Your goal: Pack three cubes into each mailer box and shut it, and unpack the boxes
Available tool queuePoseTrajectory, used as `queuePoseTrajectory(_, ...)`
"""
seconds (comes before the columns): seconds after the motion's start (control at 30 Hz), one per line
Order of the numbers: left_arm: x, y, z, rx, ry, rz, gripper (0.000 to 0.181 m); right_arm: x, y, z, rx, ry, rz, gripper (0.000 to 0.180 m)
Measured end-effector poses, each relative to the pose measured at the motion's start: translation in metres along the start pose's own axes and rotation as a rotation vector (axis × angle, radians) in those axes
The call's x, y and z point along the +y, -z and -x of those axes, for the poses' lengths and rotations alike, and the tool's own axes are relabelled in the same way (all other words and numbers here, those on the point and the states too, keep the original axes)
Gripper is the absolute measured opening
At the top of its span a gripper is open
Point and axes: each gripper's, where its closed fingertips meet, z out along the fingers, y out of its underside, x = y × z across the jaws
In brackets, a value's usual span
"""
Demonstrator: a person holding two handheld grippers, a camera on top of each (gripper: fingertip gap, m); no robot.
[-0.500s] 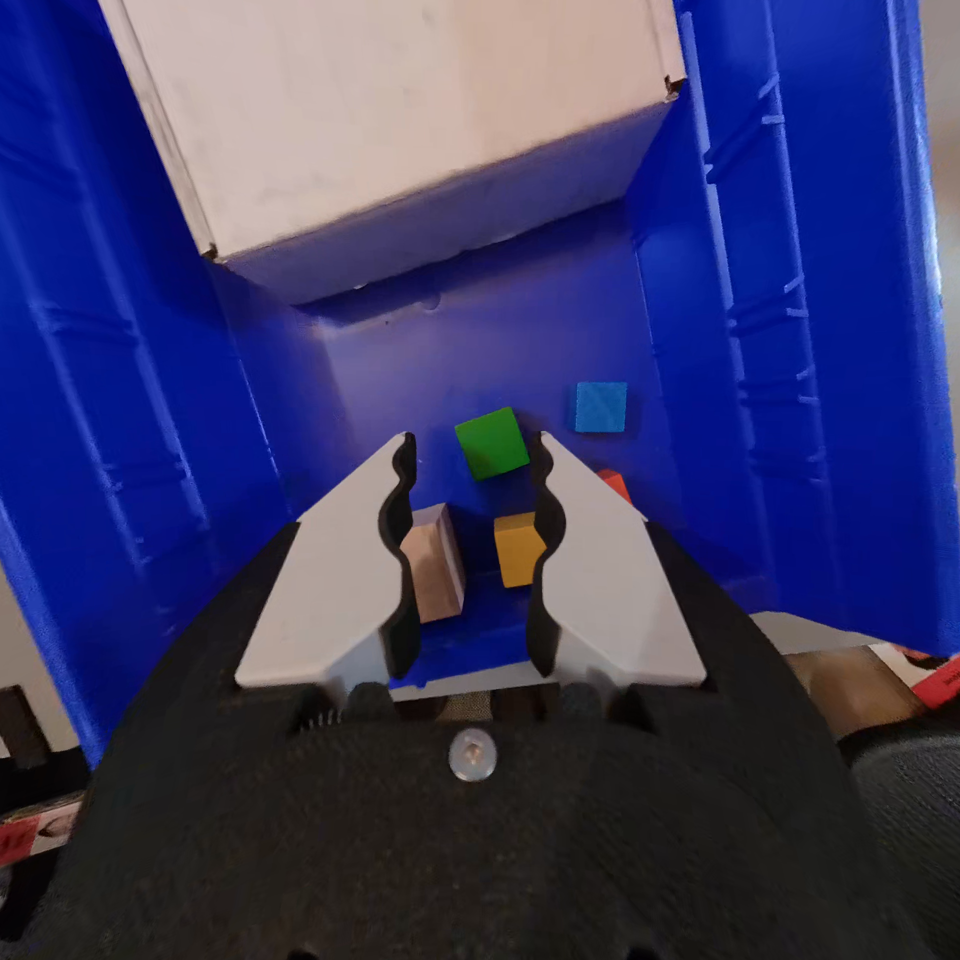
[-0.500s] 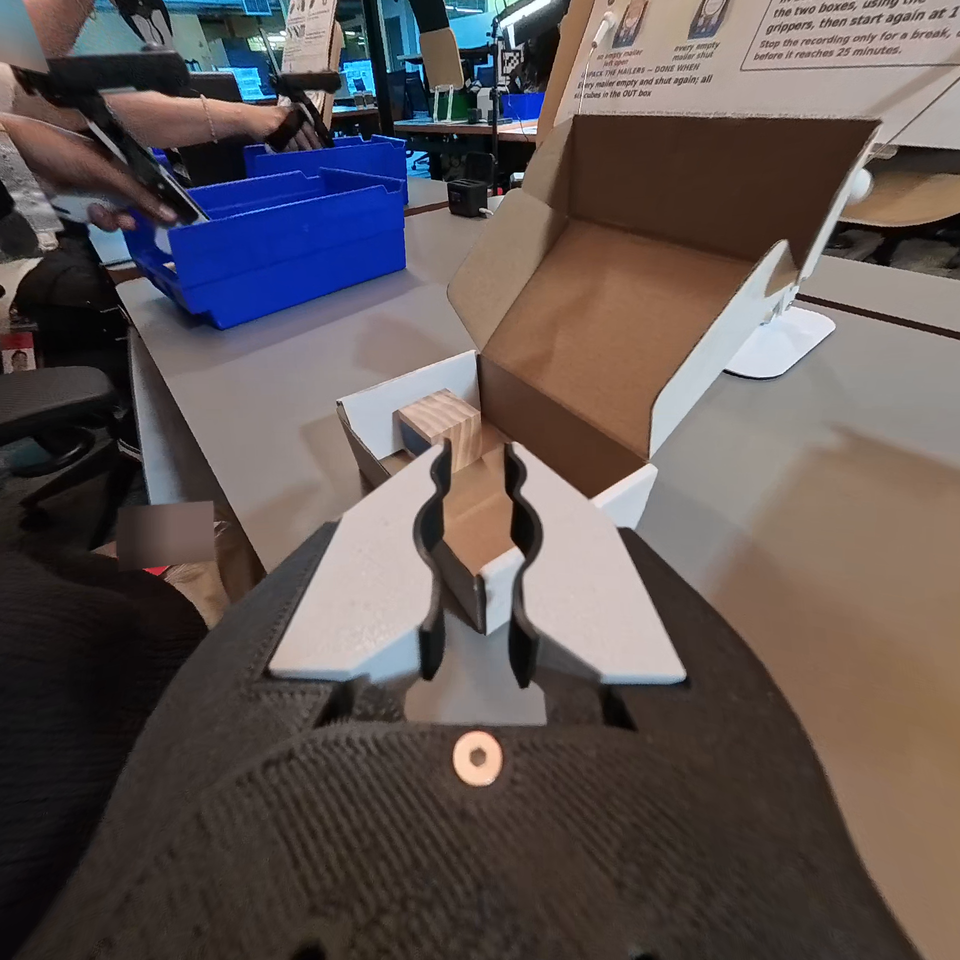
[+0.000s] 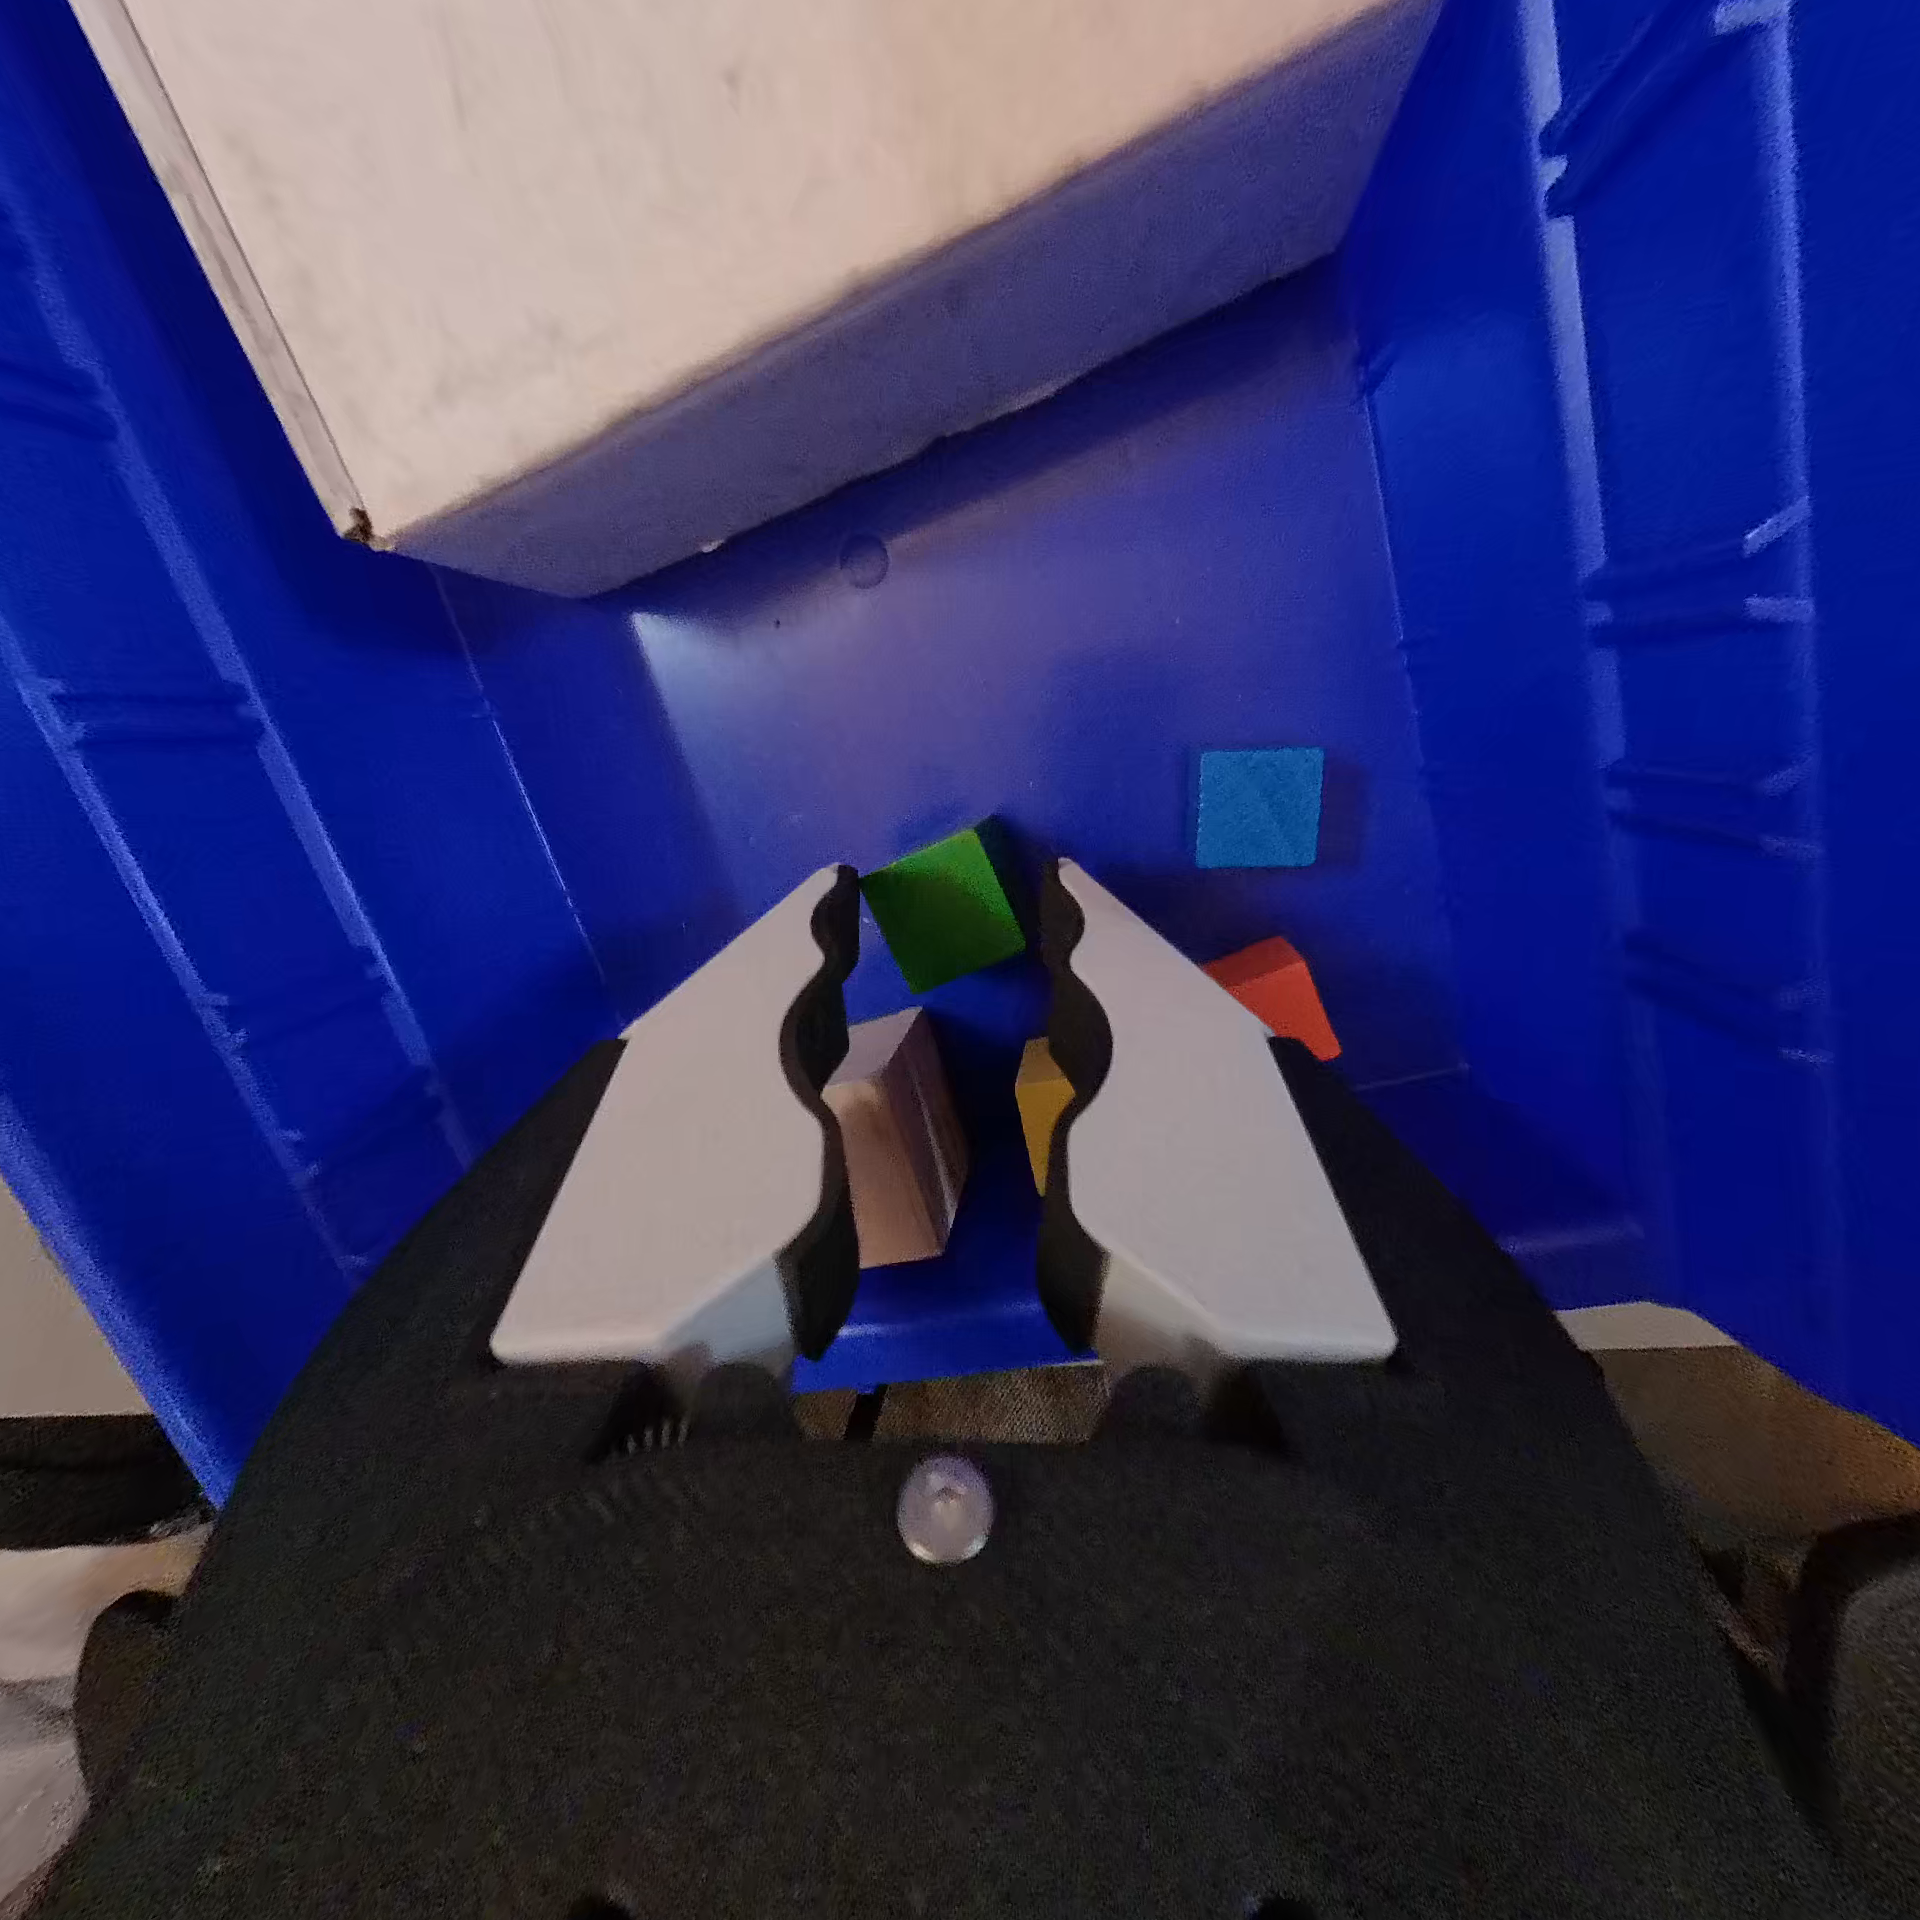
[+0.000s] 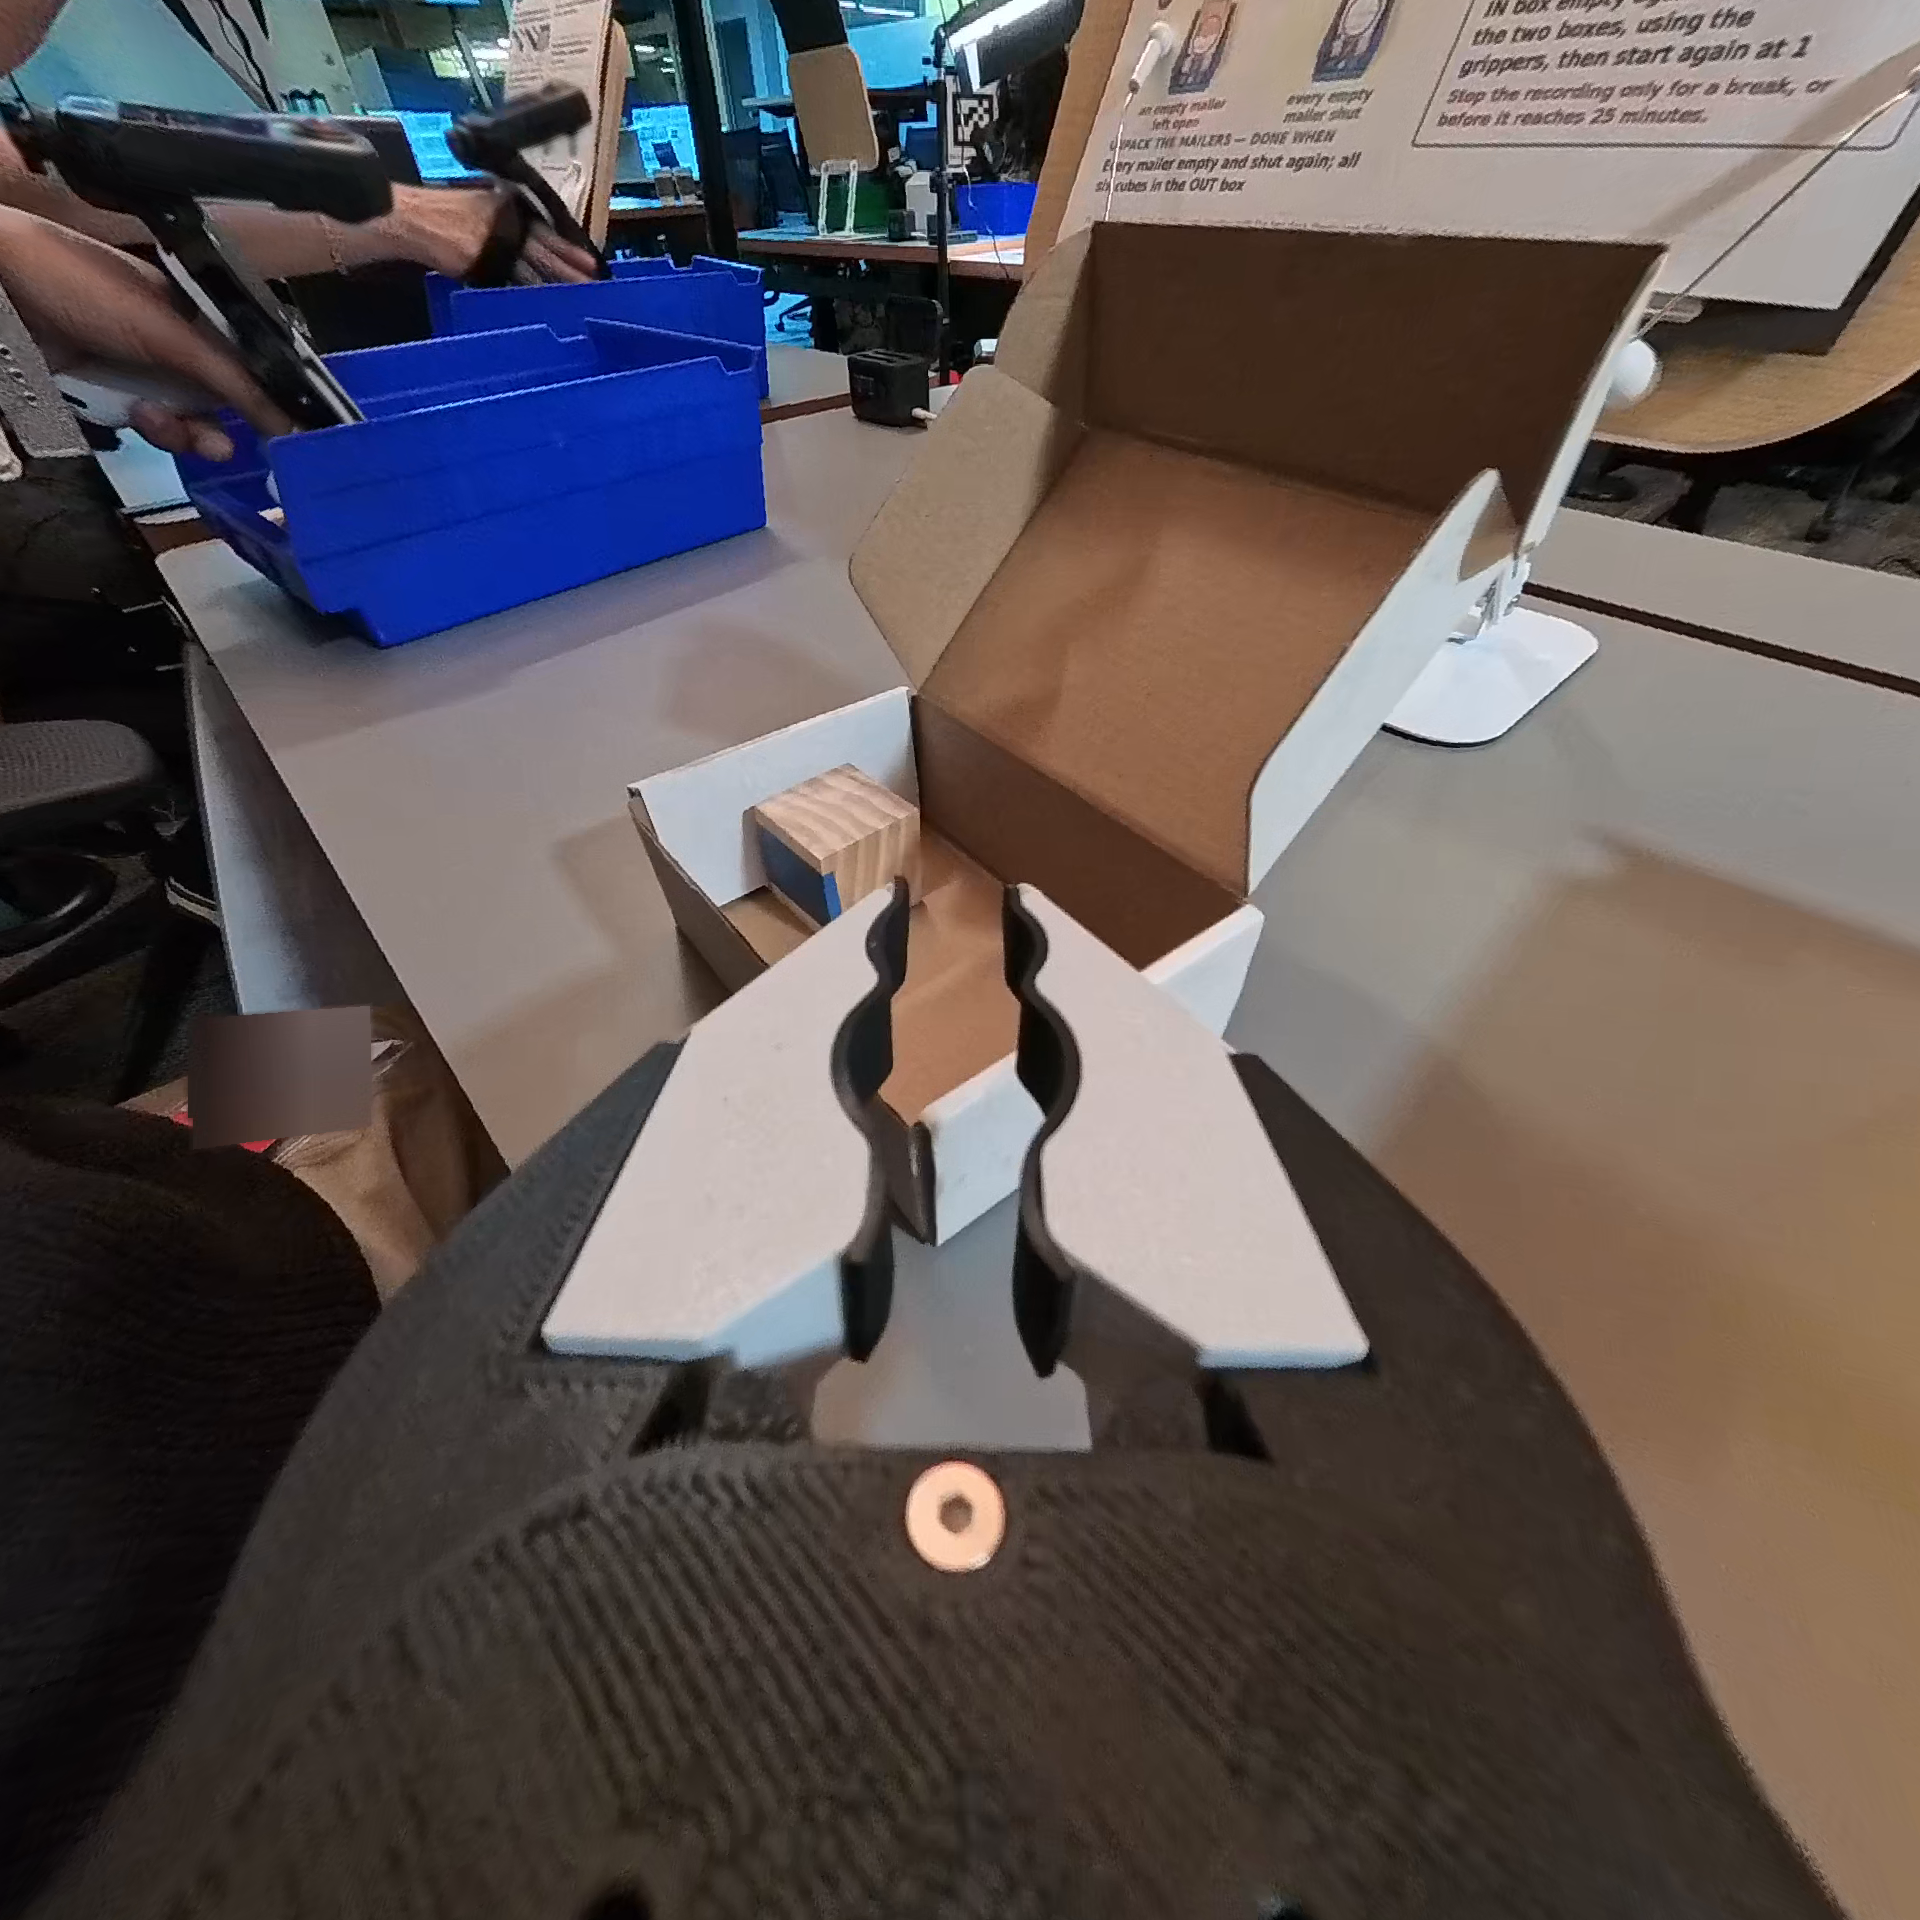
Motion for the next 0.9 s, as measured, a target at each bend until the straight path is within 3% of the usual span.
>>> queuePoseTrajectory(0.03,0.002,-0.001,0.0,-0.004,-0.005,0.016,0.036,0.0,0.0,0.0,-0.001,0.004,0.002,0.017)
queuePoseTrajectory(0.3,-0.003,0.006,0.006,-0.038,-0.037,-0.001,0.028,0.001,0.001,0.0,0.007,0.03,0.007,0.016)
queuePoseTrajectory(0.5,-0.045,0.074,-0.028,-0.068,-0.182,-0.233,0.027,0.003,-0.001,-0.002,0.009,0.013,0.01,0.016)
queuePoseTrajectory(0.73,-0.095,0.163,-0.16,-0.028,-0.596,-0.458,0.027,0.002,-0.002,0.001,0.0,0.032,0.014,0.015)
queuePoseTrajectory(0.9,-0.103,0.186,-0.297,0.161,-0.937,-0.533,0.027,-0.01,0.003,0.002,-0.007,0.003,-0.035,0.015)
